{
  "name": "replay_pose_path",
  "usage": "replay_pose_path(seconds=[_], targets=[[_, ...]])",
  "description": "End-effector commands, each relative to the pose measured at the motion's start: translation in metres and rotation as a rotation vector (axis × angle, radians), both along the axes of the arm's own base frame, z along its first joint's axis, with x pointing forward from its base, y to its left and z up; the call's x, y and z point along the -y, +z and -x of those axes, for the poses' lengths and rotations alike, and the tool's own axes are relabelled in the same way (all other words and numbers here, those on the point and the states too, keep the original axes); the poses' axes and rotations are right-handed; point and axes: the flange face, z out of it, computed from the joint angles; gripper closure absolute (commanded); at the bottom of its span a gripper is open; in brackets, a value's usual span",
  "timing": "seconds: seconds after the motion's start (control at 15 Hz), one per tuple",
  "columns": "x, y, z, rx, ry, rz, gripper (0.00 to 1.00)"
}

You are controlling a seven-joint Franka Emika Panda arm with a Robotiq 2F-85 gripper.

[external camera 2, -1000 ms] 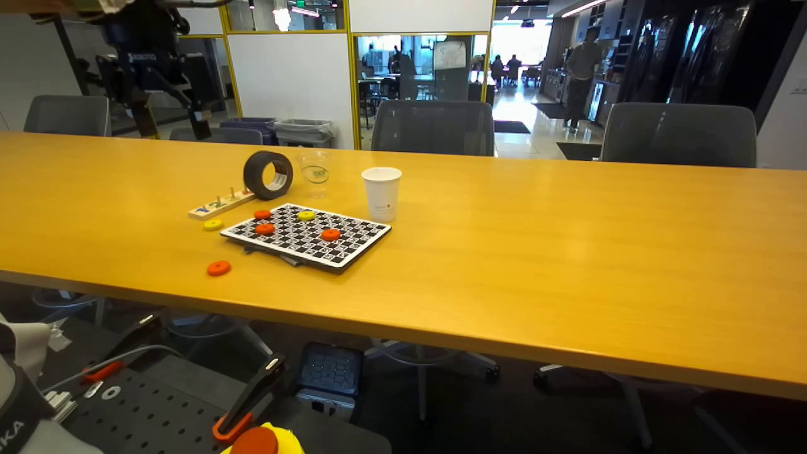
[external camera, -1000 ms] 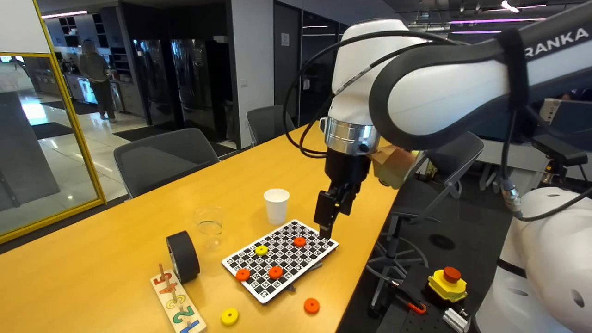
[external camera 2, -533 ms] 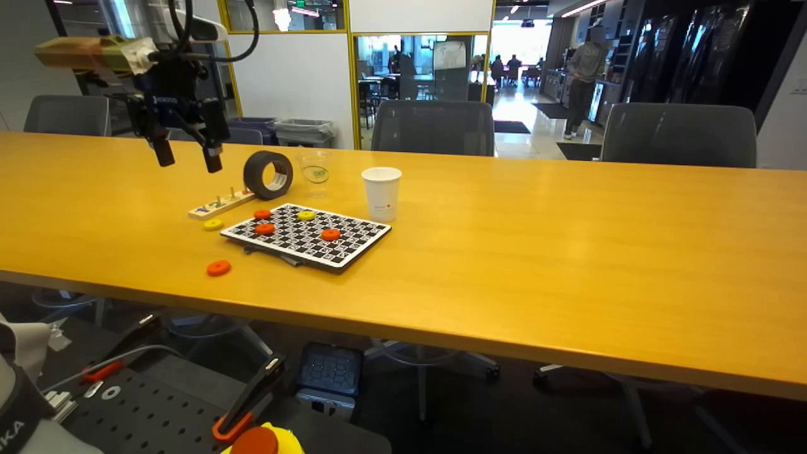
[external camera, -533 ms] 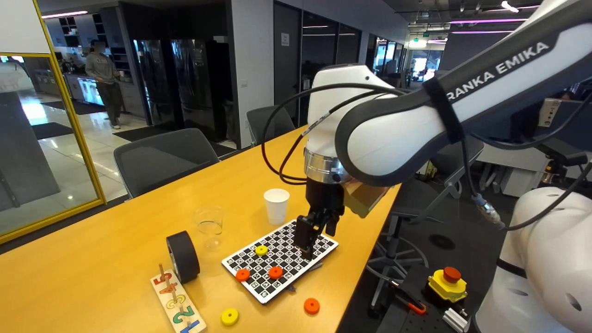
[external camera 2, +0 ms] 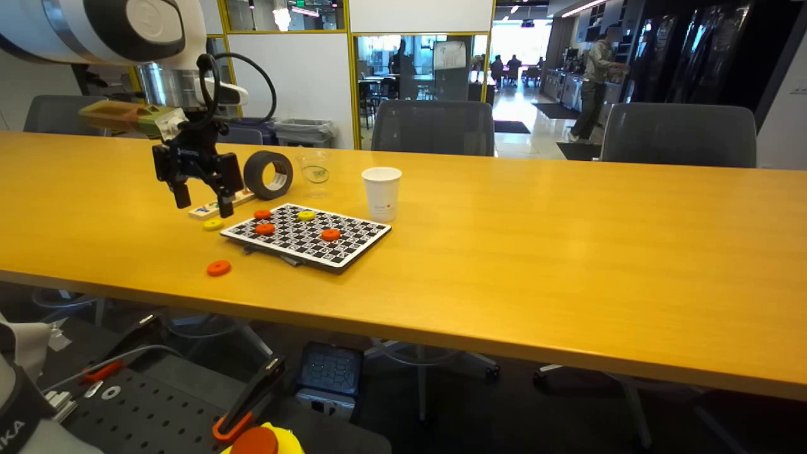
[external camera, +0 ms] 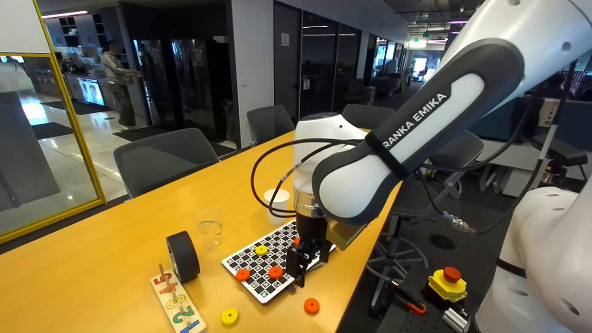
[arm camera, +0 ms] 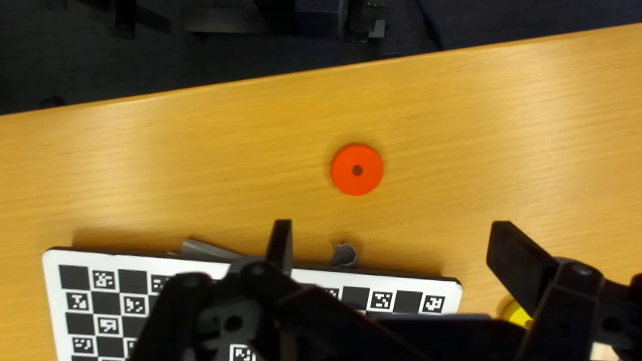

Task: Place the rings inside the clear cup

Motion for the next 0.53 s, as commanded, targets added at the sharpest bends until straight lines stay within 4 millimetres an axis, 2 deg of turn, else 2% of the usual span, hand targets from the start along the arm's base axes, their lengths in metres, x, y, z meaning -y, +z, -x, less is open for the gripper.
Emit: replay_pose_path(seconds=[0.0, 0.47], targets=[[-0.002, -0.025, -0.004, -0.012, -0.042, -0.027, 0.0], [0.003, -0.067, -0.002, -0.076, -0.073, -0.041, 0.0]])
